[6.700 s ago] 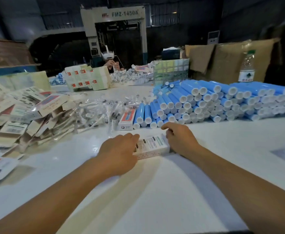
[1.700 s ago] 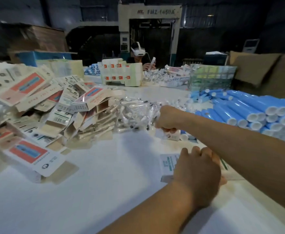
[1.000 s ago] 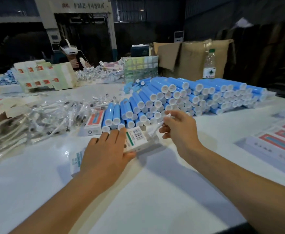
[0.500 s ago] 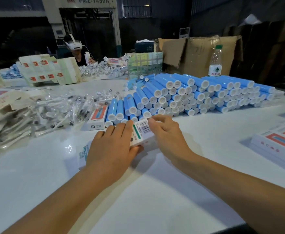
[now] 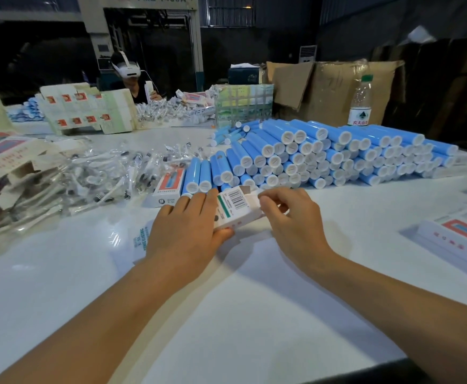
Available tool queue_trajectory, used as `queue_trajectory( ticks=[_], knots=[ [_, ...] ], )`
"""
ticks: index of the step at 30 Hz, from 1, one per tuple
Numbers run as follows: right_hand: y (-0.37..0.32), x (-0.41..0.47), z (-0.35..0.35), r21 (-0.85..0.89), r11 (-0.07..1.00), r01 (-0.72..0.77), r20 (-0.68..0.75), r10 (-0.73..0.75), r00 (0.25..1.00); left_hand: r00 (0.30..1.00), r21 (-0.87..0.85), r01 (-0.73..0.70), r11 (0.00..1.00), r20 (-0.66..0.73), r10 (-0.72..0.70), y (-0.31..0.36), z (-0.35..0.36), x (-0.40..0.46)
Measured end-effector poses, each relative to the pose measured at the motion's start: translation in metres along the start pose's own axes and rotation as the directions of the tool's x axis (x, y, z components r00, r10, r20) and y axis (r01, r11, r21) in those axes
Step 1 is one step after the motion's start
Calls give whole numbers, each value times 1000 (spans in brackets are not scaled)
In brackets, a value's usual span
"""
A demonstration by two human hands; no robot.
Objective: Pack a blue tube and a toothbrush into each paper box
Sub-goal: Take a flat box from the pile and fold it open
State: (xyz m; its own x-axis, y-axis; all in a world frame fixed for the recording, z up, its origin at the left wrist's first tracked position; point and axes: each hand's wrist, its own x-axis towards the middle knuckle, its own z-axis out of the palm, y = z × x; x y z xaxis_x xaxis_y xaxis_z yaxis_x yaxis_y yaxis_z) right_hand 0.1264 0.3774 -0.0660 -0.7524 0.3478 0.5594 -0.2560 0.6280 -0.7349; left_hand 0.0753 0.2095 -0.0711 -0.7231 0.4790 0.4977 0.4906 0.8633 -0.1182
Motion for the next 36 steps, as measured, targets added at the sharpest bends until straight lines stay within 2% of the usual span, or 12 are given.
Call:
queue_trajectory(
  ticks=[6,10,20,26,32,34,36],
  knots=[
    [0,0,2,-96,995,-33,62,39,997,1000,24,14,1000,-19,-13,0,1,1],
    [-3,-5,5,-46,998,-35,21,36,999,1000,42,21,999,-19,-21,4,1,0],
    [-4,-3,8,79,990,-115,125,104,987,999,143,-6,990,-45,13,13,4,-4],
    [-5,-6,10,-33,999,-35,105,38,994,998,173,-17,985,-57,27,18,1,-7],
    [-3,-3,9,-42,999,21,133,-15,991,998,159,2,987,-55,7,18,-1,-6],
    [-3,-2,7,-87,995,51,107,-42,993,998,137,8,990,-60,0,16,-1,-6],
    [-4,0,5,-110,993,39,1,-39,999,998,110,16,994,-66,-8,16,-1,-6]
  ],
)
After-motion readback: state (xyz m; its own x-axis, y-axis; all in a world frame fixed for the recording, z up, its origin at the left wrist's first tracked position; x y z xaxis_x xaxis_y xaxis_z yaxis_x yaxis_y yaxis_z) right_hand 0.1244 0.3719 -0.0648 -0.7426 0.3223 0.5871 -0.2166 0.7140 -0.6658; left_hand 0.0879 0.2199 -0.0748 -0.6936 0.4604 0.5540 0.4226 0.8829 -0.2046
